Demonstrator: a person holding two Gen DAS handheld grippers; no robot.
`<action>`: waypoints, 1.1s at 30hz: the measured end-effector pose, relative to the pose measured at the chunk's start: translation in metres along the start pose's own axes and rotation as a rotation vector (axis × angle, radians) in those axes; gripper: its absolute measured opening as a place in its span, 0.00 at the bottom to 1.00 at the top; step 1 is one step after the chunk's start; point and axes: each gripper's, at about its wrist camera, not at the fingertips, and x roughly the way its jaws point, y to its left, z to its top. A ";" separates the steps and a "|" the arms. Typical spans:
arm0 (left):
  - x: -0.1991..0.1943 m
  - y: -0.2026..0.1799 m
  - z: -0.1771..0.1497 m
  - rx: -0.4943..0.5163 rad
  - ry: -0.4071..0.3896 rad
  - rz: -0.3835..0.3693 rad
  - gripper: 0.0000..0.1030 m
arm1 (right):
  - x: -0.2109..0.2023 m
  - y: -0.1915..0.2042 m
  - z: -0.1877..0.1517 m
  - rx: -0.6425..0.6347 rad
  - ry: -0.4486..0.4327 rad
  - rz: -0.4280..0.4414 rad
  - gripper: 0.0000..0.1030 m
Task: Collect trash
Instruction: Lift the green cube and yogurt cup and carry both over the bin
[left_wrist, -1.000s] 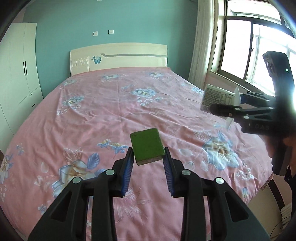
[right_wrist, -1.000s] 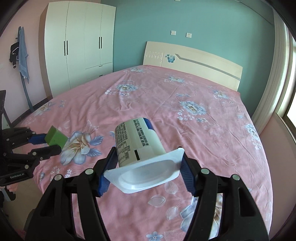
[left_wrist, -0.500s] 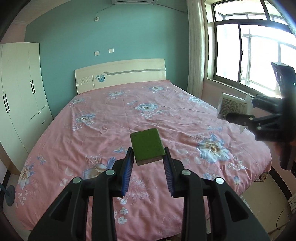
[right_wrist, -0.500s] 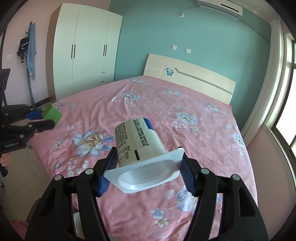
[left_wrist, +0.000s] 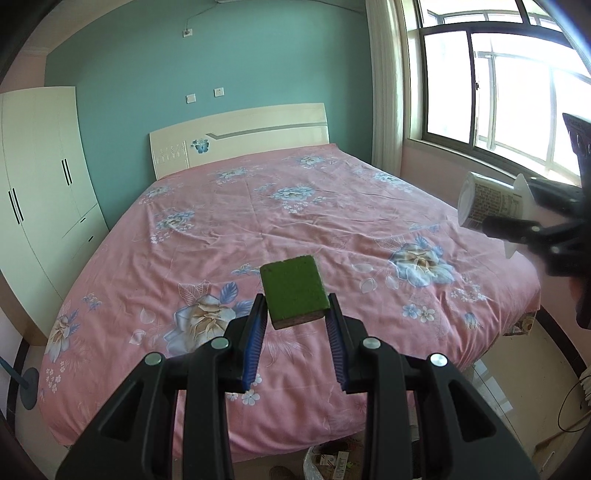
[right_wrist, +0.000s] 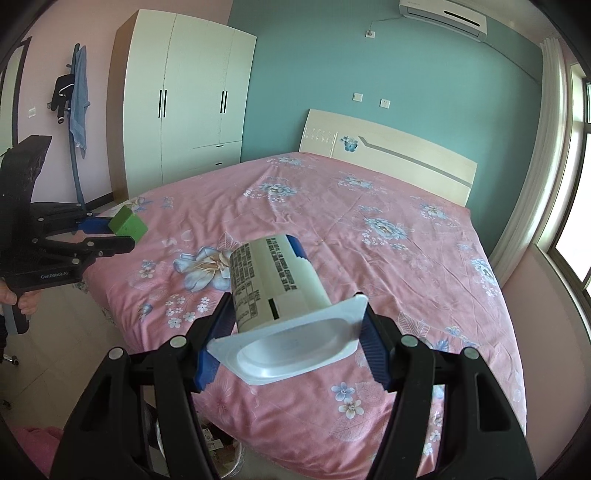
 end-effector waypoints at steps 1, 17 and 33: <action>0.002 0.000 -0.006 0.001 0.011 -0.001 0.34 | 0.000 0.001 -0.004 0.001 0.003 0.005 0.62; 0.058 -0.009 -0.098 0.005 0.225 -0.035 0.34 | 0.044 0.046 -0.084 -0.010 0.149 0.105 0.62; 0.118 -0.036 -0.191 0.019 0.442 -0.105 0.34 | 0.122 0.094 -0.187 0.008 0.375 0.227 0.62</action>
